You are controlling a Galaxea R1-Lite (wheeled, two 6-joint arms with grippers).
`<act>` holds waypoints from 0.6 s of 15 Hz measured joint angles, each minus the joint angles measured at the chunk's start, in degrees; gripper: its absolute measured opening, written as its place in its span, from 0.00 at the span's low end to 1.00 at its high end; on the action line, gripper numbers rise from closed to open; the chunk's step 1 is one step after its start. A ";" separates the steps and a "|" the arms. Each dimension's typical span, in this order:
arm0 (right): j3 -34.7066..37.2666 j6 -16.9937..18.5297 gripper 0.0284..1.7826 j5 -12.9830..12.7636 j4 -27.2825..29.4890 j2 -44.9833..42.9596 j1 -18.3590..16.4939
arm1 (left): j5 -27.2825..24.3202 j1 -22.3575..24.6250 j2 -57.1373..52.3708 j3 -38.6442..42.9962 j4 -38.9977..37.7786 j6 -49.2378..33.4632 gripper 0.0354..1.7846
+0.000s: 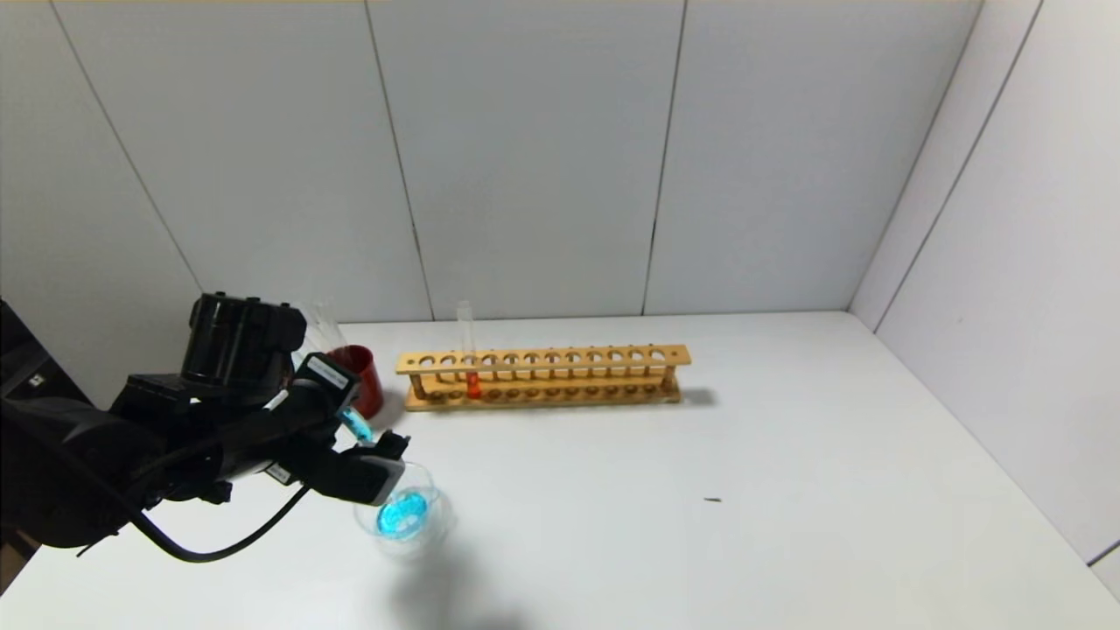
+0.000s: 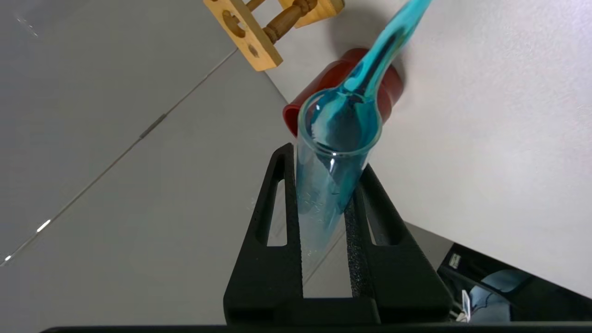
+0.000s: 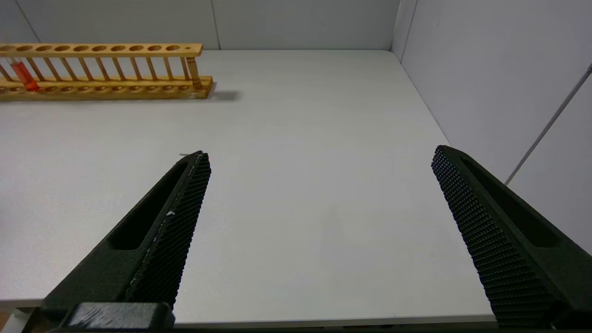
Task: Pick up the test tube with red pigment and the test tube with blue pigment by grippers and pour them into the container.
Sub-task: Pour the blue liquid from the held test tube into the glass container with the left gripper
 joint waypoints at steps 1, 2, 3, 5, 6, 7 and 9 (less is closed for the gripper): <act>0.00 0.00 0.98 -0.02 0.00 0.00 0.02 | 0.00 0.01 0.09 0.10 -0.05 0.30 0.16; 0.00 0.00 0.98 0.00 0.00 0.00 0.00 | 0.00 0.04 0.12 0.16 -0.07 0.72 0.16; 0.00 0.00 0.98 0.00 0.02 0.00 0.02 | 0.01 0.06 0.15 0.30 -0.07 1.34 0.16; 0.00 0.00 0.98 0.00 0.00 0.00 0.00 | 0.00 0.06 0.12 0.46 -0.10 2.61 0.16; 0.00 0.00 0.98 0.00 0.00 0.00 0.00 | 0.06 0.06 0.12 0.55 -0.13 2.83 0.16; 0.00 0.00 0.98 0.00 0.00 0.00 0.00 | 0.15 0.06 0.15 0.62 -0.16 3.25 0.16; 0.00 0.00 0.98 0.00 0.02 0.00 0.02 | 0.33 0.09 0.17 0.66 -0.40 4.66 0.16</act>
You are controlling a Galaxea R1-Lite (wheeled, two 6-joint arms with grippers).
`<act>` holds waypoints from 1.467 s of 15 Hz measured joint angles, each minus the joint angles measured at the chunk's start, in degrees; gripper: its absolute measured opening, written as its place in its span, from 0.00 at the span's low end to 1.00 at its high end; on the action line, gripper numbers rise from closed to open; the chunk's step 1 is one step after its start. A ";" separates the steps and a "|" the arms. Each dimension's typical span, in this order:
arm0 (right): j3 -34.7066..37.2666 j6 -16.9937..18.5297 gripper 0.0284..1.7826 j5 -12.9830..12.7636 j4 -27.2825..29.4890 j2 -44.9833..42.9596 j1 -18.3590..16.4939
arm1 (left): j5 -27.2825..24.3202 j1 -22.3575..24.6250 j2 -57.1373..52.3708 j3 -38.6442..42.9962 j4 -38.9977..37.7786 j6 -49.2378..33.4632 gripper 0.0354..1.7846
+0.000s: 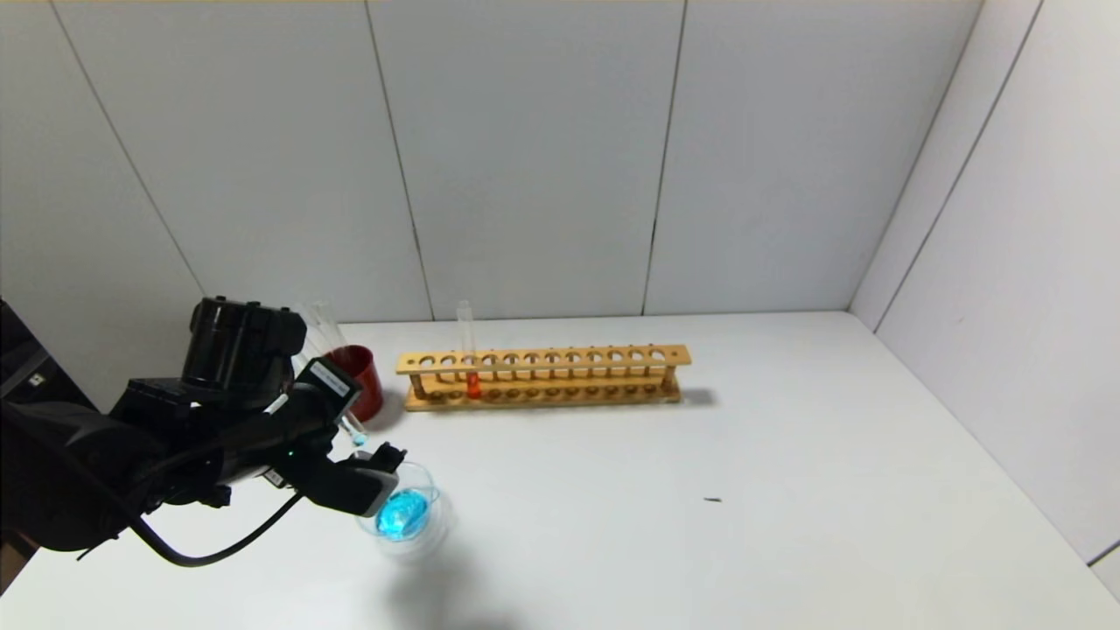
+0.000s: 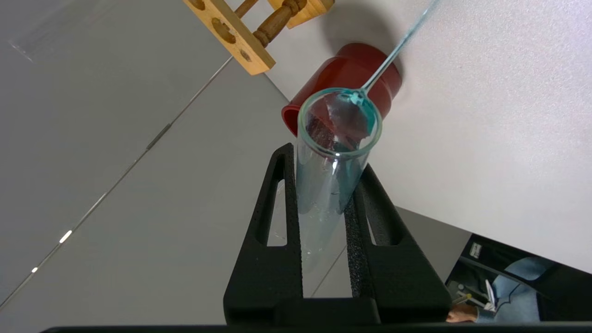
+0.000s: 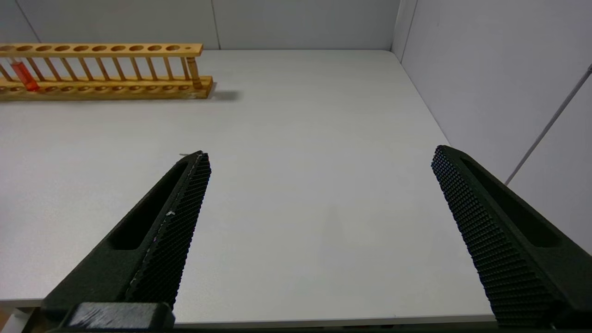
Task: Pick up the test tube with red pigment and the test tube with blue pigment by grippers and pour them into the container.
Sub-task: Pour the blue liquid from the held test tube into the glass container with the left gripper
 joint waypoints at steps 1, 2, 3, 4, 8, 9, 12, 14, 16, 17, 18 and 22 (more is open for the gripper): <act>0.00 0.00 0.98 0.00 0.00 0.00 0.00 | -0.02 -0.02 0.05 0.13 -0.69 0.29 0.16; 0.00 0.00 0.98 0.00 0.00 0.00 0.00 | 0.00 -0.02 0.11 0.30 -1.29 0.44 0.16; 0.00 0.00 0.98 0.00 0.00 0.00 0.00 | 0.04 -0.02 0.13 0.41 -1.66 0.83 0.16; 0.00 0.00 0.98 0.00 0.02 0.00 0.00 | 0.04 -0.02 0.17 0.44 -1.74 1.35 0.16; 0.00 0.00 0.98 0.00 0.00 0.00 -0.02 | 0.04 -0.02 0.17 0.50 -1.74 2.21 0.16; 0.00 0.00 0.98 0.00 0.00 0.00 0.00 | 0.01 -0.02 0.20 0.52 -2.13 2.80 0.16; 0.00 0.00 0.98 -0.02 0.00 0.00 0.00 | 0.15 -0.02 0.30 0.60 -2.68 3.83 0.16; 0.00 0.00 0.98 -0.02 0.02 0.00 0.00 | 0.11 0.02 0.46 0.60 -4.24 6.30 0.16; 0.00 0.00 0.98 0.00 0.00 0.00 0.00 | 0.06 0.26 0.80 0.55 -6.03 8.52 0.16; 0.00 0.00 0.98 -0.02 0.00 0.00 0.00 | 0.04 0.26 0.91 0.57 -6.10 8.63 0.16; 0.00 0.00 0.98 0.00 0.00 0.00 0.00 | 0.04 0.26 0.96 0.57 -6.14 9.14 0.16; 0.00 0.00 0.98 0.00 0.00 0.00 0.00 | 0.06 0.24 1.10 0.60 -6.64 12.26 0.16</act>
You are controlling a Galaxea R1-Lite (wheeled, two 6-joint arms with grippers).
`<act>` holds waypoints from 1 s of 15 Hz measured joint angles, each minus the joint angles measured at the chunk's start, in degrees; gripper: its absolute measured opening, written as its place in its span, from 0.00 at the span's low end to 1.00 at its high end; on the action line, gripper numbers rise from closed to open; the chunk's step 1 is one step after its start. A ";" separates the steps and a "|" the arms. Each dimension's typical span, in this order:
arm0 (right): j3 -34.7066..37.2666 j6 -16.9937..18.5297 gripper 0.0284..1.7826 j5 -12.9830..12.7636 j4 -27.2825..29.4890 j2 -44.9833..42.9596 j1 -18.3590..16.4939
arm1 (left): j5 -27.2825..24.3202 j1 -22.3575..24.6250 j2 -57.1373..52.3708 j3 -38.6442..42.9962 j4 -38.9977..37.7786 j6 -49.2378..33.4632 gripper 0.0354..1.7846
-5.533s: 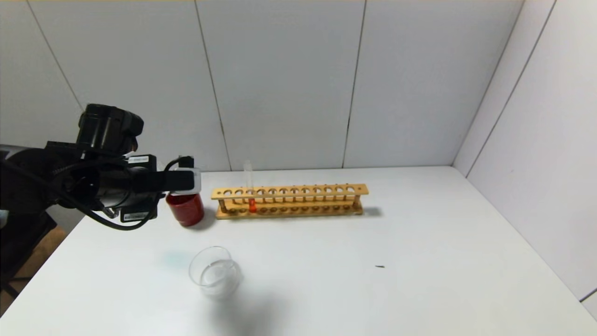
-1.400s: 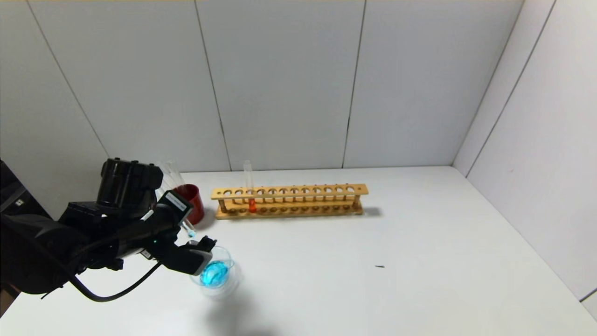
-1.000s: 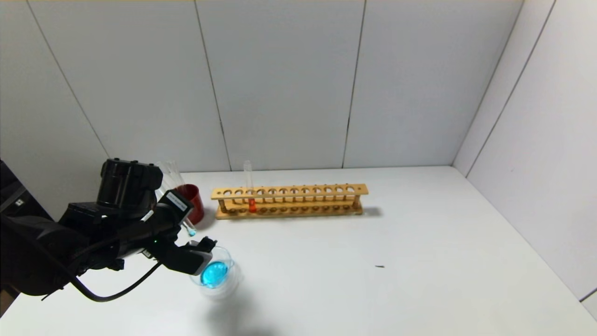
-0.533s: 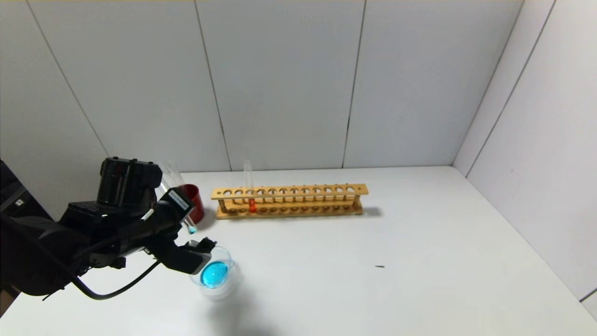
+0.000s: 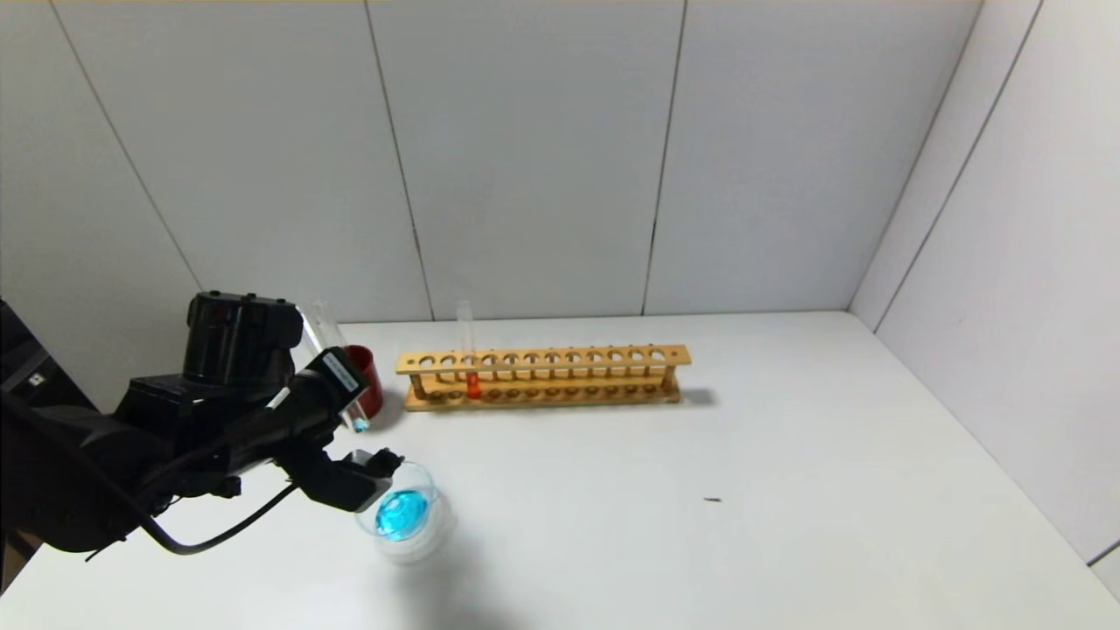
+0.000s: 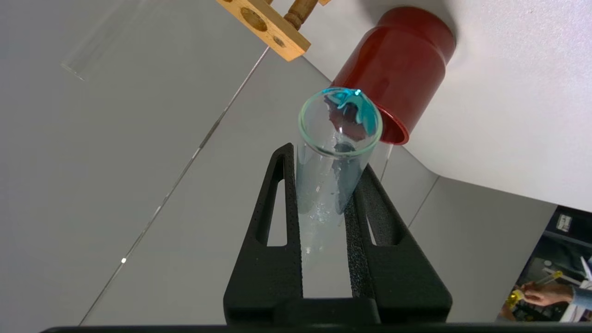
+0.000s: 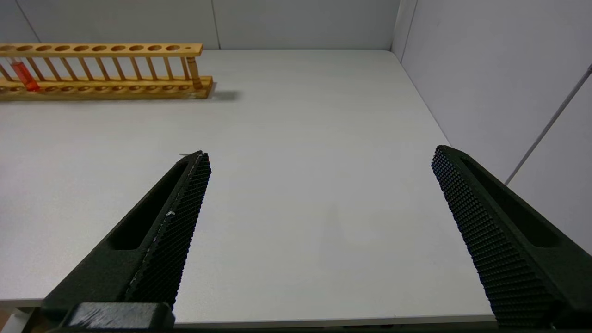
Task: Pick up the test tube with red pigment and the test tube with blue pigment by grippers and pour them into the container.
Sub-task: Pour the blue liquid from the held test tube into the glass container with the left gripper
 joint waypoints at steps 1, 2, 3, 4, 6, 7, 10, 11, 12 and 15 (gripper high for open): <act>0.00 0.00 0.98 0.00 0.00 0.00 0.00 | 0.05 0.00 0.01 0.00 -0.41 0.99 0.16; 0.00 0.00 0.98 0.00 0.00 0.00 0.00 | 0.06 0.00 0.01 0.00 -0.77 1.71 0.16; 0.00 0.00 0.98 0.00 0.00 0.00 0.00 | 0.06 0.00 0.01 0.09 -0.80 1.77 0.16; 0.00 0.00 0.98 0.00 0.00 0.00 0.00 | 0.11 0.00 0.01 0.17 -0.91 1.79 0.16; 0.00 0.00 0.98 0.00 0.00 0.00 0.00 | 0.06 0.01 -0.02 0.34 -1.22 1.74 0.16; 0.00 0.00 0.98 0.00 0.00 0.00 0.00 | 0.11 0.06 -0.07 0.34 -1.29 1.54 0.16; 0.00 0.00 0.98 0.00 0.00 0.00 0.00 | 0.02 0.22 -0.35 0.32 -1.71 0.99 0.16; 0.00 0.00 0.98 0.00 -0.02 0.00 0.00 | -0.27 0.23 -0.66 -0.07 -2.18 0.24 0.16; 0.00 0.00 0.98 0.00 0.00 0.00 0.00 | -0.38 0.28 -1.01 -0.21 -2.79 -2.01 0.16; 0.00 0.00 0.98 0.00 -0.02 0.00 0.00 | 0.41 0.17 -2.36 -0.13 -2.54 -17.94 0.16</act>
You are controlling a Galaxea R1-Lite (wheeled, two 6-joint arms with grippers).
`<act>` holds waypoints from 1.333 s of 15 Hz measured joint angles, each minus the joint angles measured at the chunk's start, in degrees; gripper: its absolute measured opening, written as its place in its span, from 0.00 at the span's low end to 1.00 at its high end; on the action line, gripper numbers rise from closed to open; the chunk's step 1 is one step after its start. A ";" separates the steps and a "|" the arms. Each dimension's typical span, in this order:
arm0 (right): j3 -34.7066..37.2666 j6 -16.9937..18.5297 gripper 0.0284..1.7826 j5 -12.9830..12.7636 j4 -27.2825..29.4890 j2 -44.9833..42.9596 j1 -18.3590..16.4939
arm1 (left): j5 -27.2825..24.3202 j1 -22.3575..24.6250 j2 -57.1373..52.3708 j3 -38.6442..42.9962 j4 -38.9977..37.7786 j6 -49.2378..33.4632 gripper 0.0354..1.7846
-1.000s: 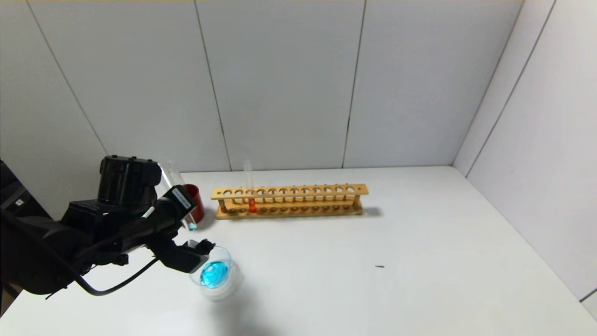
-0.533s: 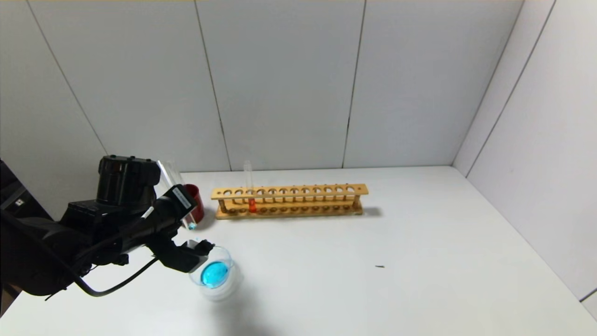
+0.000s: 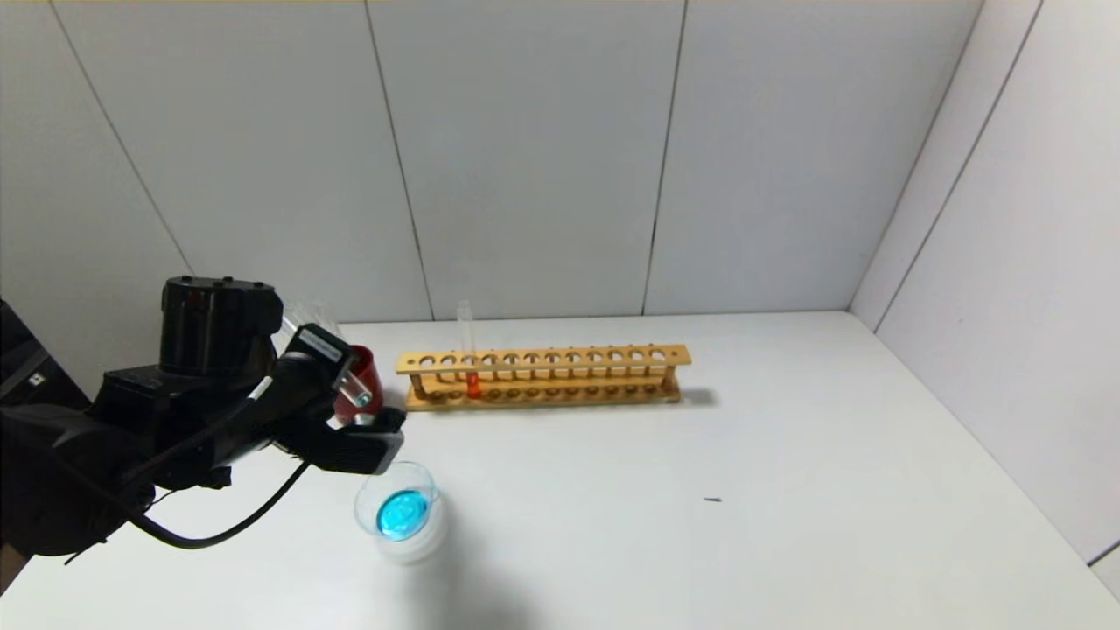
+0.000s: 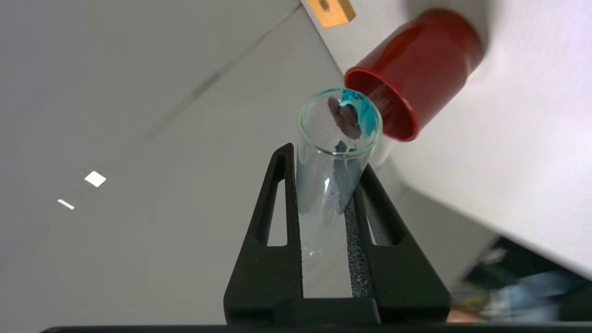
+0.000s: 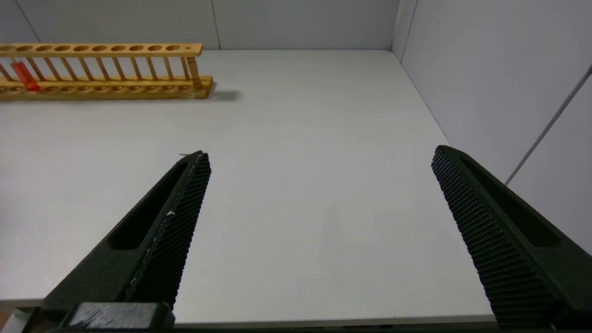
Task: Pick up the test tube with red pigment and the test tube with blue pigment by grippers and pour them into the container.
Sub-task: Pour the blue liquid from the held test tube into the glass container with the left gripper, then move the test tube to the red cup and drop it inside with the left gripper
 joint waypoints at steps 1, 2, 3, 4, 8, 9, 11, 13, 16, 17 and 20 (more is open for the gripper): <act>0.00 0.00 0.98 -0.02 0.02 0.00 0.00 | 0.99 -0.06 -0.46 -0.30 0.52 -6.64 0.16; 0.00 0.00 0.98 0.00 0.00 0.00 0.00 | 2.15 -0.17 -0.96 -0.79 1.23 -14.09 0.16; 0.00 0.00 0.98 -0.02 0.02 0.00 0.00 | 2.90 -0.33 -1.38 -1.10 2.26 -21.09 0.16; 0.00 0.00 0.98 -0.02 0.00 0.00 -0.02 | 3.25 -0.44 -1.74 -1.38 2.97 -28.20 0.16; 0.00 0.00 0.98 -0.02 0.00 0.00 -0.02 | 3.33 -3.22 -2.60 -3.97 3.19 -57.53 0.16; 0.00 0.00 0.98 0.00 0.02 0.00 -0.02 | 3.28 -3.96 -2.62 -5.92 2.83 -64.65 0.16; 0.00 0.00 0.98 0.00 0.00 0.00 -0.02 | 3.56 -4.60 -2.60 -9.68 2.34 -78.86 0.16; 0.00 0.00 0.98 0.00 0.00 0.00 -0.02 | 3.83 -3.64 -2.78 -11.24 2.23 -91.69 0.16; 0.00 0.00 0.98 0.00 0.00 0.00 -0.02 | 3.11 2.01 -2.65 -11.91 2.06 -101.77 0.16; 0.00 0.00 0.98 0.00 0.00 0.00 -0.02 | 3.06 3.36 -2.01 -12.09 2.04 -103.92 0.16; 0.00 0.00 0.98 -0.02 0.00 0.00 -0.02 | 2.84 5.35 1.18 -13.07 1.34 -108.65 0.16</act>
